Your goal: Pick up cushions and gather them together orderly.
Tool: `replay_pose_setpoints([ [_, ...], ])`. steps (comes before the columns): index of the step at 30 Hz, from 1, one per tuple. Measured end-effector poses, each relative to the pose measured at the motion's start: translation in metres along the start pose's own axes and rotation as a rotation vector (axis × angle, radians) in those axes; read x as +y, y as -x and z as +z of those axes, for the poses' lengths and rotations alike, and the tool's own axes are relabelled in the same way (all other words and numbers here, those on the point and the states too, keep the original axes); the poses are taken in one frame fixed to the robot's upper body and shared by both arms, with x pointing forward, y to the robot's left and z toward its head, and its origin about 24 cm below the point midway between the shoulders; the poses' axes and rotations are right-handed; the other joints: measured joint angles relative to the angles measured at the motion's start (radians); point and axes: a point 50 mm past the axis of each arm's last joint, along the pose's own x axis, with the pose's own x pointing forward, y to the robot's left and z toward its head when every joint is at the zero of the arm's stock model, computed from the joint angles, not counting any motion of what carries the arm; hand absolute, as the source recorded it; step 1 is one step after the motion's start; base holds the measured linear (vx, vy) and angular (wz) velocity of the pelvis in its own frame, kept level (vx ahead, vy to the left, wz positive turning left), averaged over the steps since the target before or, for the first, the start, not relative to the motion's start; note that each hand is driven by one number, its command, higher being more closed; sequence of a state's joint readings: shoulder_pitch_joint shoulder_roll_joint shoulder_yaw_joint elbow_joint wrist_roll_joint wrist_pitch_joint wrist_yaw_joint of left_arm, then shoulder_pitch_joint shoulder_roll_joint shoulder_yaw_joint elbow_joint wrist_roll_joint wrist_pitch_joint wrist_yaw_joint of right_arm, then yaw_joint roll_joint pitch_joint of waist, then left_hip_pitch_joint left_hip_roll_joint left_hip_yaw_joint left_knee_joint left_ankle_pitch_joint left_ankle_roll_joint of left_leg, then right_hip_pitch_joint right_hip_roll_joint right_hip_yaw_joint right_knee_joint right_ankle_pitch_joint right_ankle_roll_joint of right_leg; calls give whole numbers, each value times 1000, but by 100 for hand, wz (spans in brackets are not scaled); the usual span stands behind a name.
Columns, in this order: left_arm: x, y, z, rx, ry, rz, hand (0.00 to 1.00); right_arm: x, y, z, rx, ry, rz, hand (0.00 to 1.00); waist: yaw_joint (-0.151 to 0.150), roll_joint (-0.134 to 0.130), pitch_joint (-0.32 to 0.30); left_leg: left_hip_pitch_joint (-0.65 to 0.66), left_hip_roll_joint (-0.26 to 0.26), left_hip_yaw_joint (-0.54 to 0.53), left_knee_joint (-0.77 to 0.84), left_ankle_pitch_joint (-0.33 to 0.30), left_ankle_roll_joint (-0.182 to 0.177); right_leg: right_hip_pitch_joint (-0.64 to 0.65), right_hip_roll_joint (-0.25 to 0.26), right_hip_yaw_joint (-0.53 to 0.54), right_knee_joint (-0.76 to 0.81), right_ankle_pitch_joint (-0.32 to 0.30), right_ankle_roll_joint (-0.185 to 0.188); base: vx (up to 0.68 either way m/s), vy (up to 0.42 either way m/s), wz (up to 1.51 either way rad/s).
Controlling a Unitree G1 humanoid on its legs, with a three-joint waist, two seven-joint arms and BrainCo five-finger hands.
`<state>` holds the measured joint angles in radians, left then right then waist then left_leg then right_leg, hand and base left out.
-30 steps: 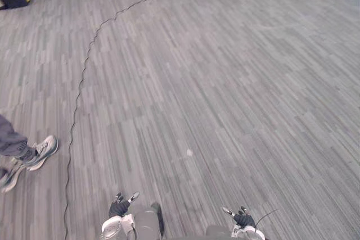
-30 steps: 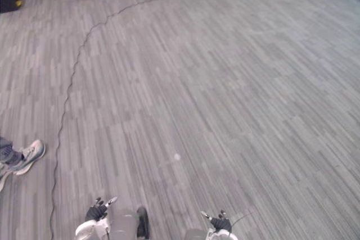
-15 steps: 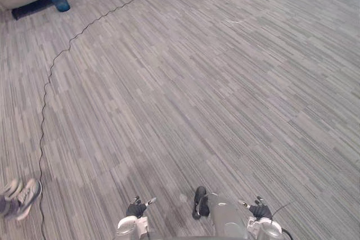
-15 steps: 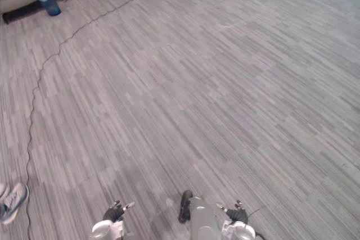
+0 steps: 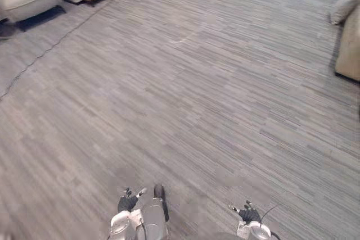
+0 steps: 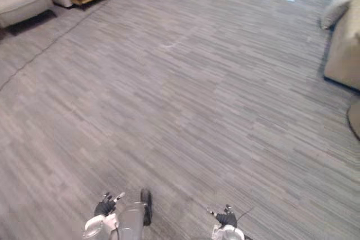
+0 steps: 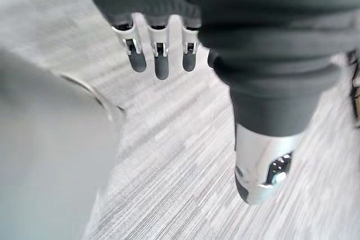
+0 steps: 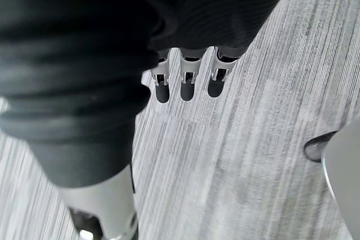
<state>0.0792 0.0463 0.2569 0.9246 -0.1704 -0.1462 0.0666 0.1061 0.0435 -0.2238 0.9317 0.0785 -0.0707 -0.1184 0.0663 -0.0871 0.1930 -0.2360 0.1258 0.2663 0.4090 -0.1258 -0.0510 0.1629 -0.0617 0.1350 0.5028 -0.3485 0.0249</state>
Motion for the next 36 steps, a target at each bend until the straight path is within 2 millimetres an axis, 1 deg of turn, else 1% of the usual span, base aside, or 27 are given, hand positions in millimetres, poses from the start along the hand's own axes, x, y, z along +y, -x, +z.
replay_pose_setpoints([
  [1,6,-1,1,8,-15,11,0,2,0,0,0,-4,4,0,-16,-13,4,65,-23,29,-1,-47,14,-112,-45,-44,264,85,120,632,347,-73],
  [2,6,-2,0,15,-27,10,0,1,0,0,-1,-3,4,0,-24,-14,4,89,-29,31,-2,-65,19,-140,-62,-61,335,104,138,686,312,-48],
  [3,2,-2,-3,31,-55,5,0,-2,-1,5,-20,3,2,0,-36,-2,11,202,-33,59,-28,-120,23,-232,-105,-147,522,100,112,553,211,-30],
  [5,-3,-2,-4,36,-80,-17,0,-5,-2,8,-36,10,0,0,-44,9,5,288,-31,84,-86,-134,22,-309,-127,-227,538,76,70,525,171,-24],
  [6,-9,-2,-6,44,-101,-39,0,-5,-4,15,-63,17,1,0,-59,21,12,354,-26,95,-148,-132,18,-379,-133,-316,468,50,30,508,99,-9],
  [9,-22,-2,-7,52,-144,-88,0,-6,-8,30,-97,35,5,0,-79,48,29,457,-12,130,-238,-128,12,-477,-104,-447,160,76,-1,518,42,-15],
  [10,-25,-2,-10,67,-157,-96,0,-3,-10,35,-111,34,13,0,-87,52,34,514,-16,139,-286,-128,12,-514,-76,-486,-77,188,-26,545,-26,-7],
  [12,-21,-2,-11,69,-169,-90,0,-1,-10,34,-104,38,20,0,-93,31,39,571,-50,130,-317,-128,11,-505,-59,-481,-281,305,-30,646,-91,11],
  [13,-22,-2,-13,78,-164,-87,0,-4,-11,39,-118,33,17,0,-103,38,51,646,-58,114,-337,-133,1,-500,-52,-449,-232,440,-114,703,-114,6],
  [14,-25,-1,-15,84,-157,-91,0,-5,-12,43,-130,34,15,0,-104,59,54,660,-46,112,-336,-130,-4,-507,-49,-449,-186,415,-121,664,-131,-20],
  [15,-30,2,-20,98,-142,-99,0,-10,-13,50,-154,38,4,0,-108,95,45,660,-17,92,-297,-100,-51,-543,-41,-446,-72,318,-121,713,-264,-26],
  [17,-34,3,-22,102,-138,-108,0,-13,-13,53,-167,26,-1,0,-121,121,45,601,39,27,-102,-69,-104,-527,-21,-453,-1,219,-126,699,-314,-14],
  [18,-36,2,-20,94,-131,-111,0,-12,-13,52,-159,21,-1,0,-128,137,53,507,100,-54,158,15,-173,-465,19,-455,-16,179,-129,456,-180,-3],
  [19,-36,2,-19,90,-124,-109,0,-10,-13,51,-156,23,4,0,-125,142,54,465,117,-80,260,32,-192,-439,34,-452,-27,171,-131,541,-173,-23],
  [20,-35,2,-14,67,-91,-98,0,-9,-13,49,-139,43,8,0,-117,143,62,367,161,-95,534,30,-196,-354,84,-435,-73,150,-143,507,-127,-50],
  [21,-30,1,-9,44,-71,-79,0,-8,-12,44,-123,53,12,0,-104,130,74,291,184,-79,687,-7,-166,-259,116,-406,-120,125,-170,491,-107,-56],
  [22,-29,0,-7,36,-66,-73,0,-7,-11,42,-117,54,13,0,-99,125,75,266,182,-72,707,-21,-153,-229,122,-397,-133,119,-175,437,-80,-57],
  [24,-22,-1,2,-6,-57,-60,0,-5,-10,32,-85,61,19,0,-81,93,76,109,145,-35,621,-95,-69,-94,137,-339,-243,111,-178,430,-63,-61],
  [26,-22,-1,3,-14,-41,-53,0,-7,-9,29,-69,59,9,0,-64,88,79,46,112,-31,470,-117,-42,-46,134,-307,-281,113,-155,487,5,-70],
  [27,-19,-1,3,-14,-26,-39,0,-7,-10,27,-59,60,2,0,-57,88,80,-7,40,-67,200,-106,-40,17,121,-263,-322,98,-135,512,54,-69],
  [28,-19,-1,3,-13,-25,-37,0,-7,-10,26,-57,60,0,0,-54,88,80,-17,21,-84,142,-96,-39,32,116,-255,-333,92,-132,765,150,-77],
  [30,-19,1,-2,-4,7,-28,0,-10,-10,24,-47,67,-14,0,-33,93,77,-58,-40,-140,-166,7,-57,115,102,-188,-395,53,-91,514,166,-78],
  [31,-18,1,-1,-9,10,-26,0,-11,-10,23,-43,69,-16,0,-27,95,76,-64,-41,-140,-184,15,-53,129,100,-177,-403,39,-86,469,234,-80],
  [32,-18,1,1,-18,23,-25,0,-10,-9,18,-28,68,-16,0,-7,81,72,-66,-46,-143,-156,89,-36,157,80,-148,-398,7,-74,659,314,-80],
  [33,-12,1,1,-21,18,-14,0,-6,-6,9,-2,58,-9,0,1,53,35,-74,-64,-121,-105,136,-21,166,46,-114,-371,-16,-48,850,357,-102],
  [35,-6,0,2,-22,12,0,0,0,-5,7,-2,56,5,0,0,20,19,-64,-68,-76,-20,77,12,76,10,-93,-133,-23,-26,739,275,-81],
  [36,-2,0,2,-19,2,9,0,4,-4,7,-7,65,14,0,0,-1,20,-17,-80,-45,-1,25,19,-30,-21,-96,143,29,56,690,290,-48],
])
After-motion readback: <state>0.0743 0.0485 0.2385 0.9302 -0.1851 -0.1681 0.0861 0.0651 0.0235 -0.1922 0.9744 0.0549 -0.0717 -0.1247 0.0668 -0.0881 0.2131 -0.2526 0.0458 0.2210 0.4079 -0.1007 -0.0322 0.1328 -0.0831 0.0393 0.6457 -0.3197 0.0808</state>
